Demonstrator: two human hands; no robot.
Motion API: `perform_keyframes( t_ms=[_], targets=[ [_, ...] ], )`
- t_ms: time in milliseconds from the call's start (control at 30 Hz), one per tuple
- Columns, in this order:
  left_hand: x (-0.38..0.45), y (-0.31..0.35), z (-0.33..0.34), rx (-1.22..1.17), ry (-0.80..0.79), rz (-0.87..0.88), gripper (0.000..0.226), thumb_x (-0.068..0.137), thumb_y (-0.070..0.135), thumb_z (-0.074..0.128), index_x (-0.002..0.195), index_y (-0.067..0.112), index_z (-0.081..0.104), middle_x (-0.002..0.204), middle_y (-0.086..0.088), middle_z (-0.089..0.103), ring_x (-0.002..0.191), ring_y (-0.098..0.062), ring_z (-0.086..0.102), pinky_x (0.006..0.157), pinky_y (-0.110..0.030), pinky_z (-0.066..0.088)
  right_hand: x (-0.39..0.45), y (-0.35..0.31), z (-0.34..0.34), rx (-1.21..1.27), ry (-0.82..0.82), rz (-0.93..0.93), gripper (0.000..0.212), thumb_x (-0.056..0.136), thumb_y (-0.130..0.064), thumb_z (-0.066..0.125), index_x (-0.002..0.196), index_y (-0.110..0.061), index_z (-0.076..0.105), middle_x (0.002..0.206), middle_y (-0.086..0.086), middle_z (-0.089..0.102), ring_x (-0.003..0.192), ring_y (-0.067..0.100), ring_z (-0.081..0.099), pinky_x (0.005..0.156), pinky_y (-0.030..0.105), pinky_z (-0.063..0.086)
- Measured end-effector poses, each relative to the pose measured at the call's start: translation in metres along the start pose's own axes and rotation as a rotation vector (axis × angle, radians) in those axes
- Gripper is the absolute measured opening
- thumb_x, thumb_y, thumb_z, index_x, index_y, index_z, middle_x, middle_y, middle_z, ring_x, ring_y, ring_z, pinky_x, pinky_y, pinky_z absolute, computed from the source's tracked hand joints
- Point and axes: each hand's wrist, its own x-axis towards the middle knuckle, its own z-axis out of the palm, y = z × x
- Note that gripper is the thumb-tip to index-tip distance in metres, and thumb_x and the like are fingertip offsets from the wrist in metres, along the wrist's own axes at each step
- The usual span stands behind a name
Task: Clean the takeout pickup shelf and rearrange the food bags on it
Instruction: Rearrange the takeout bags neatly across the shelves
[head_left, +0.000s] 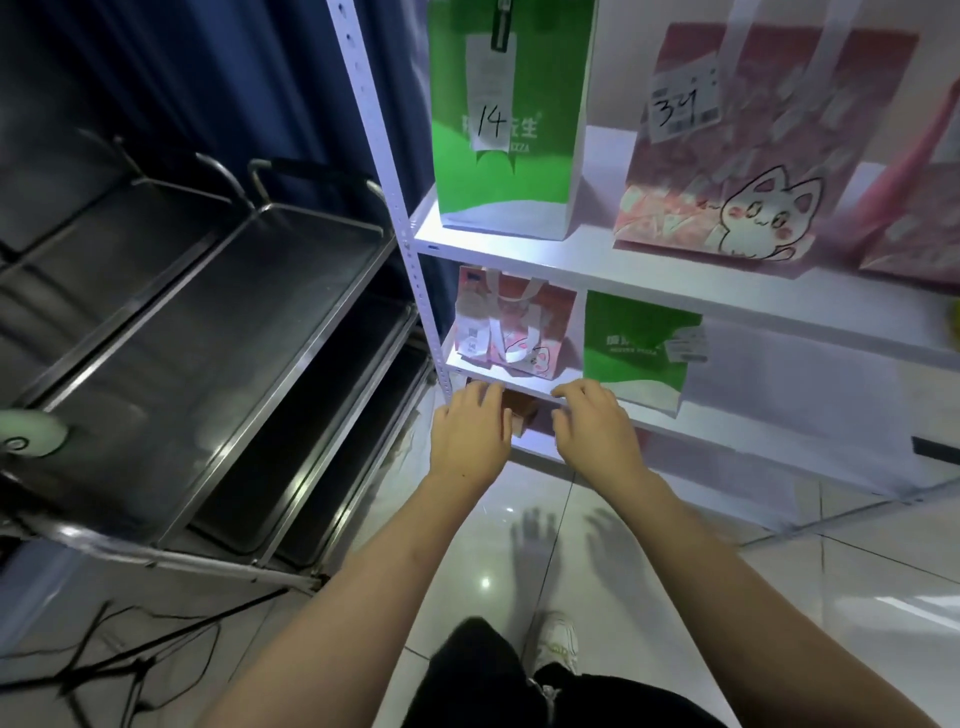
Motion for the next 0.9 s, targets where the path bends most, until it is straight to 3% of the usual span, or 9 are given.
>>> perform_keyframes(
  t_ms=[133, 400, 633, 900],
  targets=[
    [0.002, -0.011, 0.011, 0.002, -0.039, -0.024, 0.031, 0.103, 0.032, 0.048, 0.131, 0.020, 0.054, 0.130, 0.001, 0.060, 0.114, -0.024, 0.059, 0.086, -0.037, 0.047, 0.007, -0.006, 0.014, 0.029, -0.043, 0.015, 0.029, 0.096, -0.019, 0.057, 0.124, -0.017, 0.064, 0.122, 0.003, 0.059, 0.114, 0.028, 0.055, 0.095, 0.045, 0.048],
    [0.030, -0.054, 0.017, -0.042, -0.095, -0.026, 0.033, 0.104, 0.032, 0.045, 0.135, 0.021, 0.051, 0.130, 0.001, 0.058, 0.114, -0.026, 0.058, 0.087, -0.040, 0.047, 0.032, -0.032, 0.039, -0.016, -0.069, 0.121, 0.031, 0.098, -0.022, 0.052, 0.128, -0.022, 0.061, 0.125, -0.001, 0.057, 0.119, 0.024, 0.052, 0.101, 0.041, 0.041],
    [0.061, -0.096, 0.003, -0.078, -0.103, 0.077, 0.029, 0.102, 0.030, 0.049, 0.126, 0.015, 0.056, 0.119, -0.012, 0.061, 0.110, -0.035, 0.059, 0.086, -0.048, 0.048, 0.040, -0.076, 0.044, -0.010, -0.019, 0.235, 0.029, 0.096, -0.024, 0.055, 0.123, -0.018, 0.062, 0.124, 0.005, 0.058, 0.116, 0.031, 0.054, 0.097, 0.046, 0.047],
    [0.086, -0.103, -0.009, -0.109, -0.094, 0.238, 0.031, 0.104, 0.028, 0.046, 0.131, 0.017, 0.056, 0.123, -0.008, 0.062, 0.109, -0.031, 0.060, 0.085, -0.044, 0.049, 0.036, -0.101, 0.039, 0.005, 0.100, 0.369, 0.032, 0.100, -0.020, 0.053, 0.131, -0.016, 0.061, 0.133, 0.005, 0.056, 0.123, 0.028, 0.051, 0.103, 0.044, 0.044]
  ],
)
